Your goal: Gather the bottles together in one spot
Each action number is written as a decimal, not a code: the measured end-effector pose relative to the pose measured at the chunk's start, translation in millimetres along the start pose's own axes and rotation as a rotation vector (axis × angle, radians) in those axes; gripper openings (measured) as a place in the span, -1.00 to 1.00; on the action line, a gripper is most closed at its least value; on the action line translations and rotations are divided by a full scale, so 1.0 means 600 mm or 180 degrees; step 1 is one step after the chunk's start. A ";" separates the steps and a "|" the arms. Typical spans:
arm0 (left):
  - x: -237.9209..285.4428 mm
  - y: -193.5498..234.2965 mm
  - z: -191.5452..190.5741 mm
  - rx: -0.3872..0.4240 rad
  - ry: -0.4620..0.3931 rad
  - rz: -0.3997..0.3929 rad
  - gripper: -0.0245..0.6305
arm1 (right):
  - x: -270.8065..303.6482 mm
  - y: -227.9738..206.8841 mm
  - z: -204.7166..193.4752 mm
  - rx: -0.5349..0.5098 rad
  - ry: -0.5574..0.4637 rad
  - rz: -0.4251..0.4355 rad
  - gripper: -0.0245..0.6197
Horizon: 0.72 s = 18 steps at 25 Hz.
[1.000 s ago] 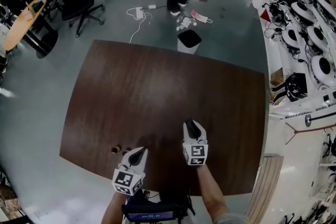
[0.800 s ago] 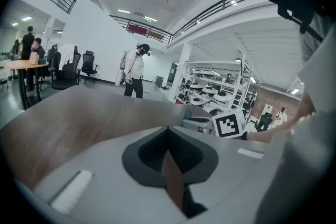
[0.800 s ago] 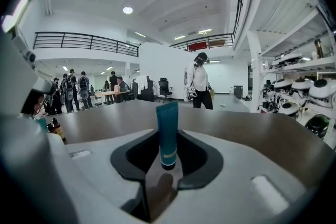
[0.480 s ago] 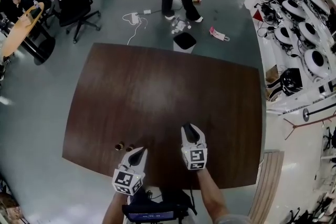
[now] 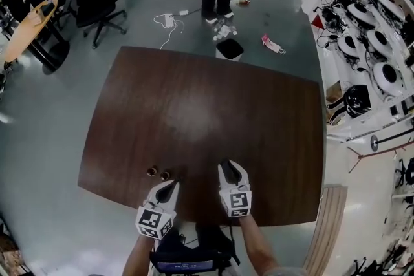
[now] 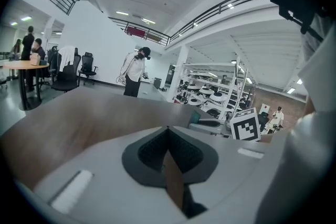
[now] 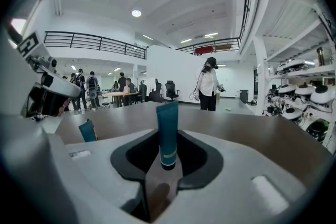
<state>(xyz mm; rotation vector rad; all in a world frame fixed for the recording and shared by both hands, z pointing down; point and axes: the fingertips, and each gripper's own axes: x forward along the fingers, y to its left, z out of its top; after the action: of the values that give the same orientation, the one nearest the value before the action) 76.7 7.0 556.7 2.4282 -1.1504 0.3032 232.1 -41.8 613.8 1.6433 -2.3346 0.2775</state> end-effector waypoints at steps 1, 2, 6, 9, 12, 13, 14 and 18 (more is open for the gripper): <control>-0.006 0.002 -0.002 0.0000 -0.0003 0.0013 -0.92 | -0.003 0.009 -0.001 -0.0008 -0.0005 0.0024 -0.60; -0.011 0.004 -0.003 0.0000 -0.0007 0.0026 -0.92 | -0.004 0.017 -0.001 -0.0015 -0.0010 0.0049 -0.60; -0.031 0.011 -0.015 -0.0007 0.0008 0.0046 -0.92 | -0.009 0.052 -0.006 0.0020 -0.0024 0.0152 -0.60; -0.045 0.013 -0.026 -0.0007 0.0036 0.0068 -0.92 | -0.015 0.073 -0.005 0.0035 -0.0048 0.0218 -0.60; -0.053 0.013 -0.031 -0.0019 0.0035 0.0089 -0.92 | -0.020 0.090 -0.006 0.0009 -0.0052 0.0290 -0.60; -0.056 0.013 -0.033 -0.0022 0.0033 0.0095 -0.92 | -0.021 0.097 -0.008 0.0000 -0.0046 0.0324 -0.60; -0.059 0.013 -0.034 -0.0023 0.0031 0.0101 -0.92 | -0.021 0.103 -0.011 -0.0012 -0.0039 0.0358 -0.60; -0.062 0.011 -0.041 -0.0042 0.0018 0.0118 -0.92 | -0.024 0.119 -0.019 -0.0071 -0.0023 0.0468 -0.60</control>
<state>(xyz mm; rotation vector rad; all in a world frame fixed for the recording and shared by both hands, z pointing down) 47.9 40.4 566.7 2.3953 -1.1926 0.3128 170.6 -1.1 619.8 1.4671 -2.4590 0.2745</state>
